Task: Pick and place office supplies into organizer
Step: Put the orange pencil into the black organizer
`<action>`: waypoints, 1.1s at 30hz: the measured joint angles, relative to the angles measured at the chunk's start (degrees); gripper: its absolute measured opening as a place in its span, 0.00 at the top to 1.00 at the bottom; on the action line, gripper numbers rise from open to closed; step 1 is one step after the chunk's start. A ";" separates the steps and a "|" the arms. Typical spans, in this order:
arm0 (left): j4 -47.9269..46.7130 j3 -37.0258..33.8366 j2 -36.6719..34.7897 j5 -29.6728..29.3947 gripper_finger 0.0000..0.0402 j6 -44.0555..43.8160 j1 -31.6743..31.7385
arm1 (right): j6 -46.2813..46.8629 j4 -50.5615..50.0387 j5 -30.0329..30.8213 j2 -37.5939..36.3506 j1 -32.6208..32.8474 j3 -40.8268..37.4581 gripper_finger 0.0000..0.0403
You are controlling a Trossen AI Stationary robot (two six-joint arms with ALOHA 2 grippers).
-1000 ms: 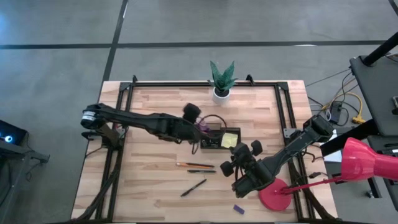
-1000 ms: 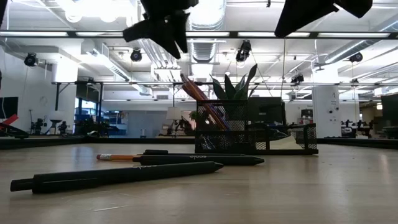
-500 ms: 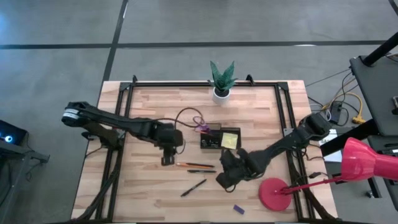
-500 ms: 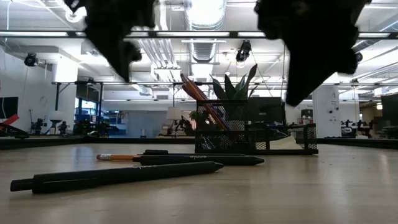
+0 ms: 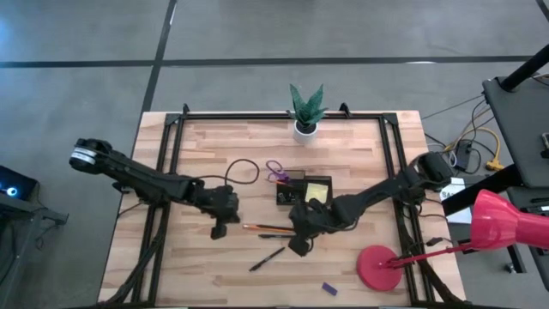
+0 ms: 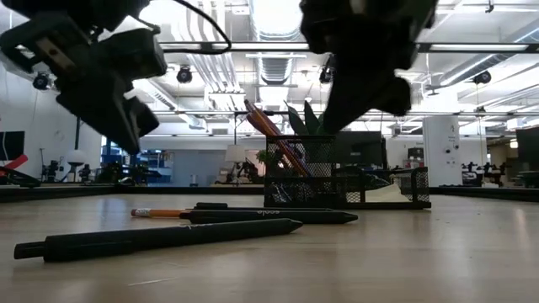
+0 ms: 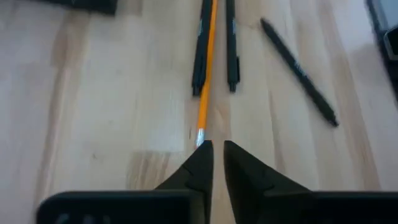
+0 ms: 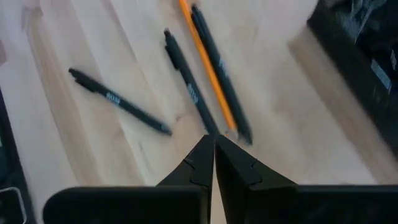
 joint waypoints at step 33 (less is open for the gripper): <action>9.89 -0.02 13.11 -0.82 0.93 -0.22 -0.57 | -4.58 3.23 -1.91 10.04 -1.49 1.14 0.93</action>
